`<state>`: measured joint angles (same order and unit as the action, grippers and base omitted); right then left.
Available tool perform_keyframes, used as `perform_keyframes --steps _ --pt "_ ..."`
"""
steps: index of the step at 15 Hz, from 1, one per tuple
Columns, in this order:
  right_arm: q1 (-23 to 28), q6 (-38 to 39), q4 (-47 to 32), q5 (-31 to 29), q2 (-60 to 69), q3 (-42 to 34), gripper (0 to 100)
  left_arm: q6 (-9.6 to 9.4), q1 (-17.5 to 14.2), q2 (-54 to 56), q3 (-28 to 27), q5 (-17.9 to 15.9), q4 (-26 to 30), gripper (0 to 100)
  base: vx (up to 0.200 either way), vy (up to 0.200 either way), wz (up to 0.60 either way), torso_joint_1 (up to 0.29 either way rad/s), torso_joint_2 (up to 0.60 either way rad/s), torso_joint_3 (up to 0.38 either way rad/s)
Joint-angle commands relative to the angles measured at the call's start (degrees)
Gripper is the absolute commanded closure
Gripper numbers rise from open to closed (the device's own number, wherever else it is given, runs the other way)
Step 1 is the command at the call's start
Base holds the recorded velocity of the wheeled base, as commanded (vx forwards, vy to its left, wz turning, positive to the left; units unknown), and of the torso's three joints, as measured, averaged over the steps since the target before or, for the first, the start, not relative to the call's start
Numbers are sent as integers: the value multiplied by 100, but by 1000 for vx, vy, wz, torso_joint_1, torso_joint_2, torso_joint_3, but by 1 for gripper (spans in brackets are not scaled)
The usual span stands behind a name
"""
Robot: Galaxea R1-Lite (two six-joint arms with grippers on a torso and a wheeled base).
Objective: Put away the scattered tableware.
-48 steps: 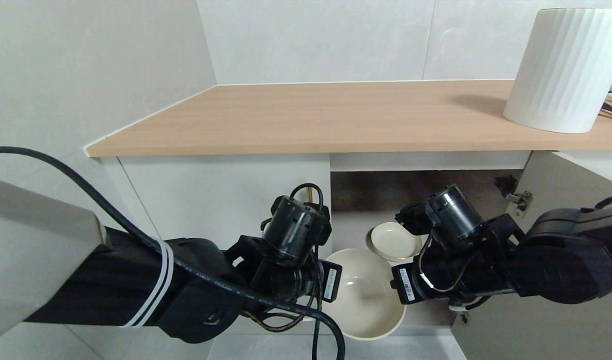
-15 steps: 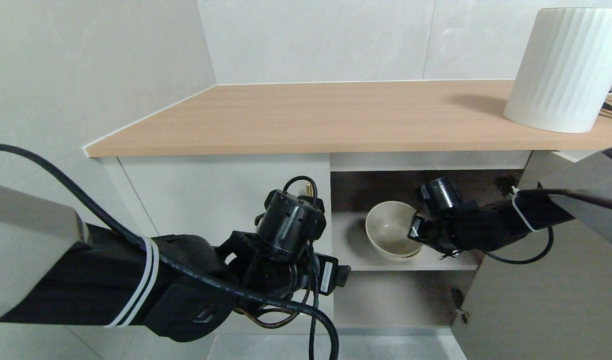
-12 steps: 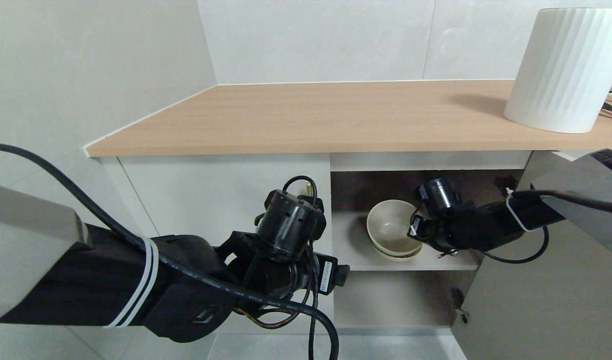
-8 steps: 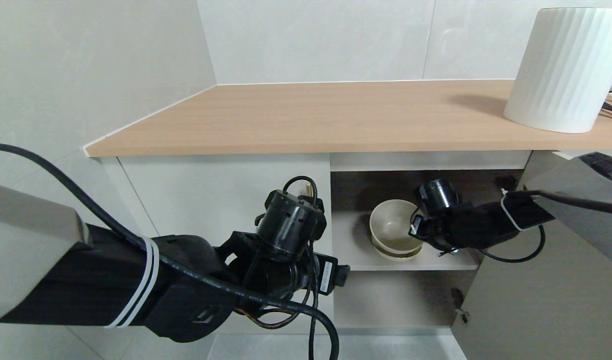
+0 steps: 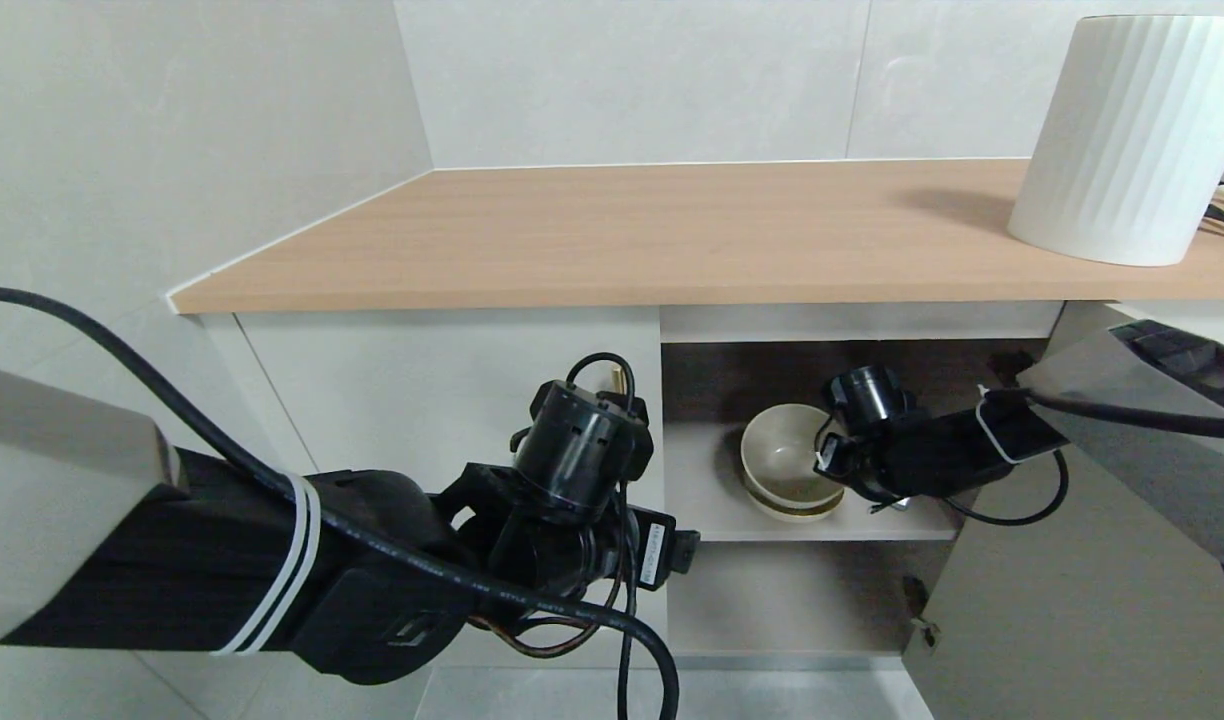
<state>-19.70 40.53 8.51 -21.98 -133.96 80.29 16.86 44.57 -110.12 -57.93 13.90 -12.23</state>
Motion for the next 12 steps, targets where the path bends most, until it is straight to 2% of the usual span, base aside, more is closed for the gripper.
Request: perform_keyframes --steps 1,12 --pt "36 -2 2 1 -95 57 100 2 -1 -10 1 -1 1 0 0 0 0 0 0 0" --pt "54 -19 -7 1 -192 136 100 2 -1 -19 1 -1 -8 0 0 0 0 0 0 0"
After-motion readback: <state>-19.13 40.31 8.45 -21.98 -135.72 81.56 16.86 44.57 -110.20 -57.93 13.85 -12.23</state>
